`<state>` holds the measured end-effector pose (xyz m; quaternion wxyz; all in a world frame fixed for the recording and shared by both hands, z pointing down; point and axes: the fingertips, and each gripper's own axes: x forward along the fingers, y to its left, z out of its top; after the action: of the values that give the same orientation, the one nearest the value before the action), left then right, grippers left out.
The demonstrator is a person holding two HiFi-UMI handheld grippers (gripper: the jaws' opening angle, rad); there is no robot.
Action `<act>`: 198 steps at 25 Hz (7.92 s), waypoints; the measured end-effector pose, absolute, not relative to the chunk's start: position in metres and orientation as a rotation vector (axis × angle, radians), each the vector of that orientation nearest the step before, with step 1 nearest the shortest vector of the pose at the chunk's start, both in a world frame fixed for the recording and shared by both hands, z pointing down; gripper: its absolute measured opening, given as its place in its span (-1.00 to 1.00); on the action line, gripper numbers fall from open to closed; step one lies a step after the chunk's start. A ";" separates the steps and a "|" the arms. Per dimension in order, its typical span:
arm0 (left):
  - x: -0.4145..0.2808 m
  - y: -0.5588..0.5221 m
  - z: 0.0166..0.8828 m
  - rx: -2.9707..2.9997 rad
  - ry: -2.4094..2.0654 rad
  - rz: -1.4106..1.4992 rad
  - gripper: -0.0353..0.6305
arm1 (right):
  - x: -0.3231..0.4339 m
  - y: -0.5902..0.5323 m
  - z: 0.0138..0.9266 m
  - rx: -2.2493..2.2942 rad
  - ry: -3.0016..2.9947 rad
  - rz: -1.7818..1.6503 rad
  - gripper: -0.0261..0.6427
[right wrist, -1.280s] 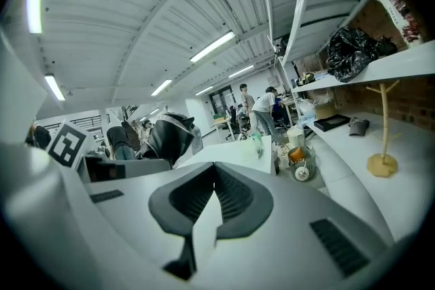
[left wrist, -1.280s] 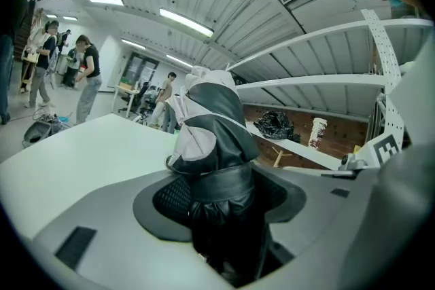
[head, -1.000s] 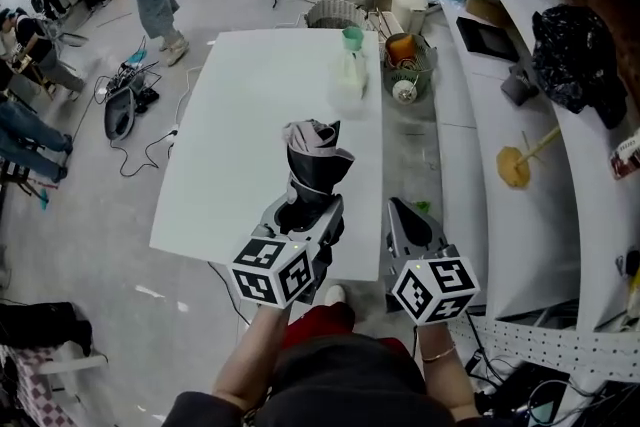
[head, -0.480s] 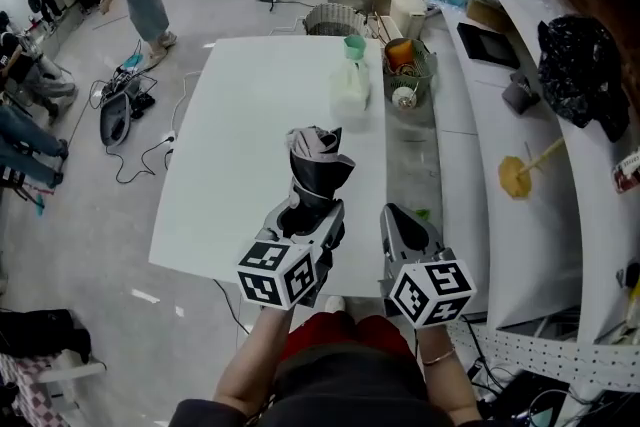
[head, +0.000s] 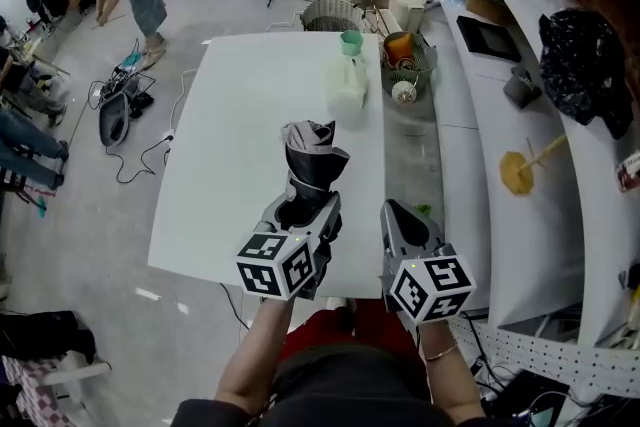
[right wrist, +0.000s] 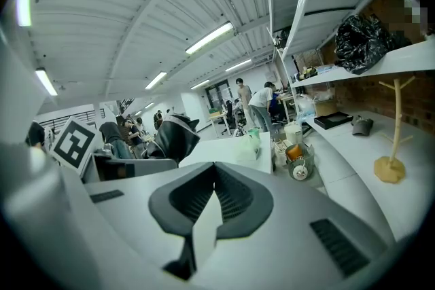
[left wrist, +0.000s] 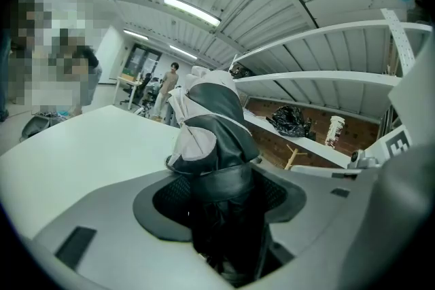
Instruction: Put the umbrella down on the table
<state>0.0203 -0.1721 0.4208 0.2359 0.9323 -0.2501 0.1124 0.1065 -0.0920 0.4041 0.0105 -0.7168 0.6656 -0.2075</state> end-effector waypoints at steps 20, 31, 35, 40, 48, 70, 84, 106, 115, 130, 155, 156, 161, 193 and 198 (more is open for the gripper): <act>0.074 -0.228 0.461 2.489 -0.784 0.441 -0.12 | 0.155 -0.174 0.412 -2.147 2.204 -0.677 -0.87; 0.102 -0.249 0.498 2.426 -0.812 0.538 -0.12 | 0.177 -0.207 0.433 -2.120 2.270 -0.734 -0.87; 0.109 -0.254 0.509 2.404 -0.829 0.564 -0.12 | 0.181 -0.217 0.442 -2.101 2.298 -0.756 -0.87; 0.112 -0.262 0.519 2.383 -0.852 0.588 -0.12 | 0.183 -0.229 0.452 -2.078 2.332 -0.785 -0.87; 0.112 -0.277 0.531 2.348 -0.897 0.617 -0.12 | 0.181 -0.252 0.467 -2.044 2.389 -0.830 -0.87; 0.124 -0.285 0.569 2.269 -0.876 0.778 -0.12 | 0.189 -0.278 0.501 -2.028 2.446 -0.958 -0.87; 0.125 -0.289 0.585 2.211 -0.879 0.841 -0.11 | 0.185 -0.282 0.507 -2.023 2.475 -0.989 -0.87; 0.127 -0.291 0.582 2.218 -0.915 0.828 -0.06 | 0.184 -0.279 0.499 -2.043 2.458 -0.967 -0.87; 0.122 -0.291 0.566 2.243 -0.942 0.752 -0.06 | 0.182 -0.273 0.490 -2.067 2.446 -0.942 -0.87; 0.111 -0.284 0.536 2.298 -0.967 0.654 -0.06 | 0.170 -0.259 0.473 -2.084 2.443 -0.880 -0.87; 0.086 -0.256 0.470 2.463 -0.818 0.480 -0.14 | 0.137 -0.227 0.441 -2.148 2.336 -0.795 -0.87; 0.084 -0.255 0.467 2.472 -0.817 0.476 -0.17 | 0.136 -0.226 0.439 -2.152 2.330 -0.790 -0.87; 0.075 -0.248 0.457 2.511 -0.821 0.445 -0.34 | 0.132 -0.215 0.434 -2.170 2.300 -0.771 -0.87; 0.006 -0.205 0.410 2.619 -0.774 0.248 -0.86 | 0.101 -0.154 0.409 -2.232 2.147 -0.673 -0.87; -0.005 -0.200 0.409 2.621 -0.787 0.239 -0.86 | 0.096 -0.144 0.409 -2.244 2.128 -0.658 -0.87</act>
<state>-0.0052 -0.1995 0.4087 0.1961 0.9356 -0.2810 0.0852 0.0960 -0.1438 0.4088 -0.0103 -0.7097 0.6730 -0.2081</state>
